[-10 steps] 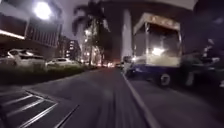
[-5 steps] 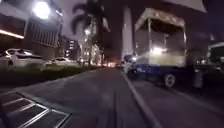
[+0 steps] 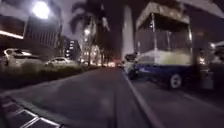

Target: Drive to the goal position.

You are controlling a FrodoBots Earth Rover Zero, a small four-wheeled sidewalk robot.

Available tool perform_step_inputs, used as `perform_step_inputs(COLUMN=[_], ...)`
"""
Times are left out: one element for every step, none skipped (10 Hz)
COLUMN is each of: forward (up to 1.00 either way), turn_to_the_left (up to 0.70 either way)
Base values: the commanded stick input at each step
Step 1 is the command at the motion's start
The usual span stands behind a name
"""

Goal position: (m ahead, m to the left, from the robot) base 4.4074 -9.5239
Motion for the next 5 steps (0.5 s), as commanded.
perform_step_inputs(forward=[0.45, 0.45, 0.45, 0.45, 0.45], turn_to_the_left=[0.0, 0.0, 0.0, 0.0, 0.0])
